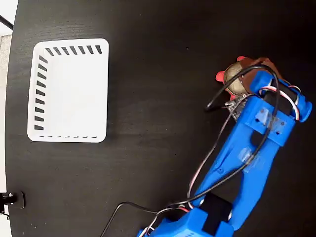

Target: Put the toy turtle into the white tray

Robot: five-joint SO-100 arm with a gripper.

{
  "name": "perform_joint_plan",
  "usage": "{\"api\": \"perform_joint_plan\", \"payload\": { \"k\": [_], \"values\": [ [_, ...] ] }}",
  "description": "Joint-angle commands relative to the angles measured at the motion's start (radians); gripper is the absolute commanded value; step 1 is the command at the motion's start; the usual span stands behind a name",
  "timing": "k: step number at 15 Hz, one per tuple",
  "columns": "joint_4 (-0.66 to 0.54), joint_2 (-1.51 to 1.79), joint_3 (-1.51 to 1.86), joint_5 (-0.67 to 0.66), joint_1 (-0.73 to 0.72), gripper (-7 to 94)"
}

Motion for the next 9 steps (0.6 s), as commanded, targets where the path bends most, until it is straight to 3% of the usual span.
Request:
{"api": "perform_joint_plan", "payload": {
  "k": [1,9],
  "values": [
    [0.011,0.014,-0.057,-0.057,0.020,53],
    [0.015,-0.115,-0.153,-0.029,0.035,59]
  ]
}}
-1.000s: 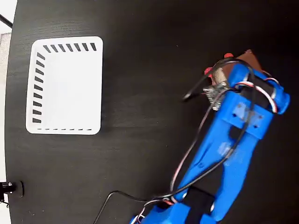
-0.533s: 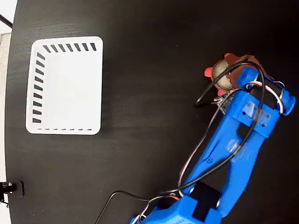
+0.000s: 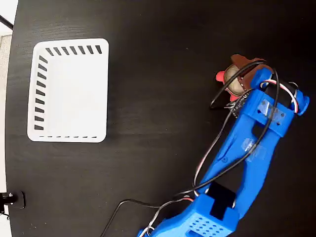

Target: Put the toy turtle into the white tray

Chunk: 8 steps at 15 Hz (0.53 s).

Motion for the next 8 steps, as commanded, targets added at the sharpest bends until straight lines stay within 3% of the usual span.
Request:
{"api": "perform_joint_plan", "payload": {
  "k": [1,8],
  "values": [
    [0.005,0.009,-0.072,0.000,0.026,59],
    [0.005,-0.120,-0.176,0.044,0.031,59]
  ]
}}
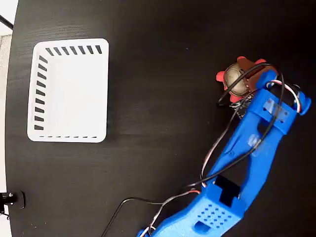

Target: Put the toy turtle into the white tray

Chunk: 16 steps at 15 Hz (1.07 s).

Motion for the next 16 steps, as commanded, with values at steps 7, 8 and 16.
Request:
{"api": "perform_joint_plan", "payload": {
  "k": [7,8,16],
  "values": [
    [0.008,-0.061,-0.150,0.037,0.003,52],
    [0.008,-0.064,-0.155,0.037,0.003,45],
    [-0.003,-0.044,-0.160,0.117,0.003,-3]
  ]
}}
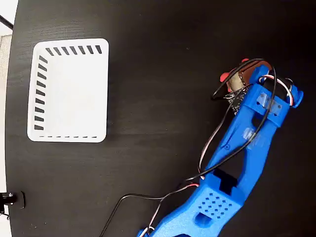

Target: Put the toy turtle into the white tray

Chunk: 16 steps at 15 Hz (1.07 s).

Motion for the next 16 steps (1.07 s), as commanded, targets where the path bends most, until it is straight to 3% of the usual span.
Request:
{"api": "perform_joint_plan", "payload": {
  "k": [1,4,7,9,16],
  "values": [
    [0.002,0.100,-0.029,0.081,0.021,-3],
    [0.031,0.275,0.051,0.202,-0.005,-3],
    [0.166,0.456,0.077,0.304,-0.078,-3],
    [0.190,0.578,0.132,0.393,-0.158,-3],
    [0.196,0.881,0.273,0.844,-0.652,0]
  ]
}}
